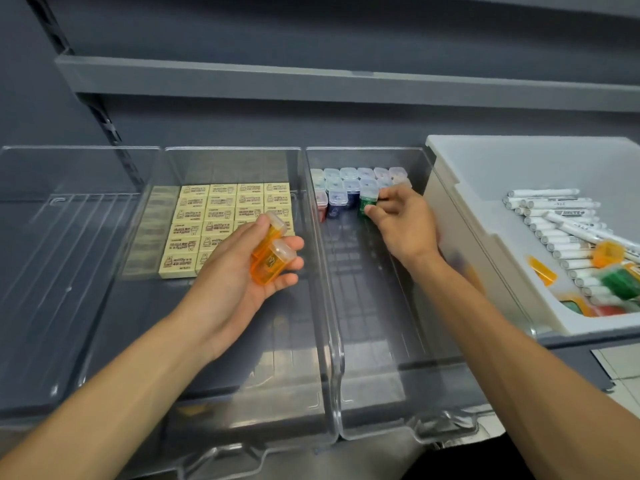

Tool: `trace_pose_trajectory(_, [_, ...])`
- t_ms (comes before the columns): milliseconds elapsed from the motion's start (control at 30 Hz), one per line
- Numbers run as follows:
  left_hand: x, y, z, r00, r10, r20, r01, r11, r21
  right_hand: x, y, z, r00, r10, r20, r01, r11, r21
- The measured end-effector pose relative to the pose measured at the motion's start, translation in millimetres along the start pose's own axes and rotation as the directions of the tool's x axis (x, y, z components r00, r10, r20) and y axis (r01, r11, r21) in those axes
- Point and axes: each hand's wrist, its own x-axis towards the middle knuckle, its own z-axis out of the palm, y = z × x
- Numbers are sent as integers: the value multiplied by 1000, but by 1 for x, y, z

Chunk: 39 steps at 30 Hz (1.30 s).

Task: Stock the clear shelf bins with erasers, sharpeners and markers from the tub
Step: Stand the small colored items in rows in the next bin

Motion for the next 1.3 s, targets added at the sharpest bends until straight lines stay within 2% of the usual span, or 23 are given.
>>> trace_pose_trajectory(167, [9, -3, -4, 1000, 6, 7, -5, 999, -34, 7, 5, 5, 997, -65, 31, 68, 993, -95])
trace_pose_trajectory(300, [12, -7, -4, 1000, -1, 23, 2, 999, -37, 5, 7, 5, 993, -90, 70, 96, 991, -98])
trace_pose_trajectory(500, [3, -9, 4, 999, 20, 51, -20, 1000, 0, 2, 5, 9, 993, -110, 35, 113, 990, -84])
trace_pose_trajectory(800, [-4, -10, 9, 999, 35, 5, -36, 999, 36, -12, 4, -15, 947, -10, 320, 34, 997, -69])
trace_pose_trajectory(933, [-7, -8, 10, 997, 82, 6, -82, 994, 77, -36, 8, -19, 948, -8, 317, 3, 1000, 16])
trace_pose_trajectory(1067, [-11, -7, 11, 988, 150, 46, -155, 976, 152, -65, 10, -23, 938, -73, 339, 65, 997, 34])
trace_pose_trajectory(1133, [-12, -7, 13, 970, 228, 80, -242, 931, 273, -76, 6, -33, 942, -126, 310, 116, 992, 49])
trace_pose_trajectory(1200, [-13, -5, 15, 935, 320, 156, -355, 816, 455, -88, -4, -45, 947, -177, 267, 147, 981, 126])
trace_pose_trajectory(1267, [-18, -3, 22, 887, 375, 270, -461, 681, 569, -103, -20, -55, 926, -233, 298, 153, 951, 268])
trace_pose_trajectory(1300, [-21, -2, 27, 866, 386, 317, -499, 651, 572, -109, -29, -58, 899, -281, 336, 168, 930, 328])
